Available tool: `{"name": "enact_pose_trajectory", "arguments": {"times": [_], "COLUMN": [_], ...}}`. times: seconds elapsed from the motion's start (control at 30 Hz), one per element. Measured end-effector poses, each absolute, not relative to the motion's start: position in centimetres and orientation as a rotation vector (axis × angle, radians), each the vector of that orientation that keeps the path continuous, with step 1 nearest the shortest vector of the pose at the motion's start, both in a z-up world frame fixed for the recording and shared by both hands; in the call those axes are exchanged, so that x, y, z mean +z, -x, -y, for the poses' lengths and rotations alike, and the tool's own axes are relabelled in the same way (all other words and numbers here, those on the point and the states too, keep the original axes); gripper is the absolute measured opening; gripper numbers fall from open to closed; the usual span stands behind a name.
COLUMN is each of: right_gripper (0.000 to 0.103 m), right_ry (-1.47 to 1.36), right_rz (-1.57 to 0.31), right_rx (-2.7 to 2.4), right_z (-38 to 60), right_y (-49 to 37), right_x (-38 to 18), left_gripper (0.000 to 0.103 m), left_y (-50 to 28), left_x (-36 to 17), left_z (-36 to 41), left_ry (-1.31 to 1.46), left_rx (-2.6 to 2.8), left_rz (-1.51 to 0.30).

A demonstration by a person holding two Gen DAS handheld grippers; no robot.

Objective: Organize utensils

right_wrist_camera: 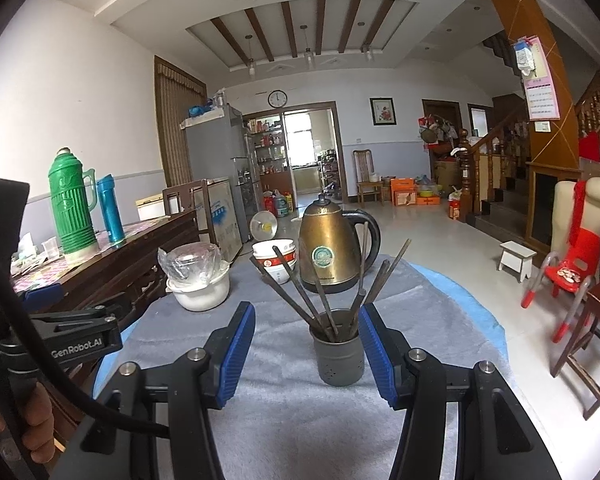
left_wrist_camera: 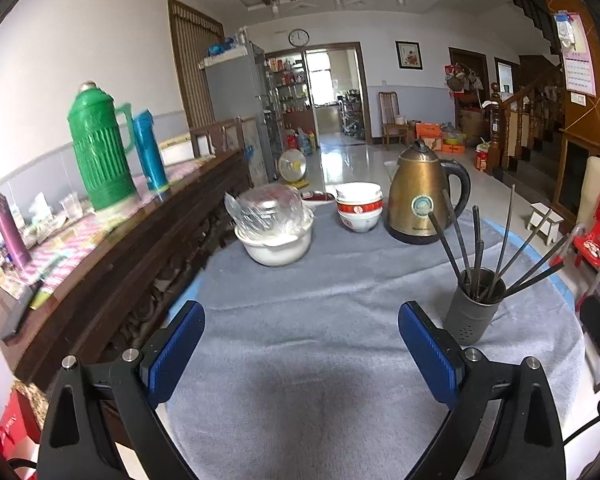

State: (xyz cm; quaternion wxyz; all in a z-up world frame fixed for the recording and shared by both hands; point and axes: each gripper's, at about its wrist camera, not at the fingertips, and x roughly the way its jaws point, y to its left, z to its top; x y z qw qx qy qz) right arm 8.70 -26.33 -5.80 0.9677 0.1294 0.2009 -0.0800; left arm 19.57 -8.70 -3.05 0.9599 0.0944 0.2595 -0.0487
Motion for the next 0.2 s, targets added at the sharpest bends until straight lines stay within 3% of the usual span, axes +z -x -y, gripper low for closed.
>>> {"name": "enact_pose_trajectory", "arguments": {"times": [0.2], "right_gripper": [0.059], "right_ry": [-0.259], "right_rz": [-0.499], "right_rx": [-0.182], "right_z": [27.9], "right_y": [-9.7], "right_x": [-9.7], "left_gripper": [0.097], "left_y": [-24.3], "left_x": [-8.3], "left_z": [7.4], "left_ry": [-0.123], "left_rx": [-0.157], "left_rz": [-0.684]}}
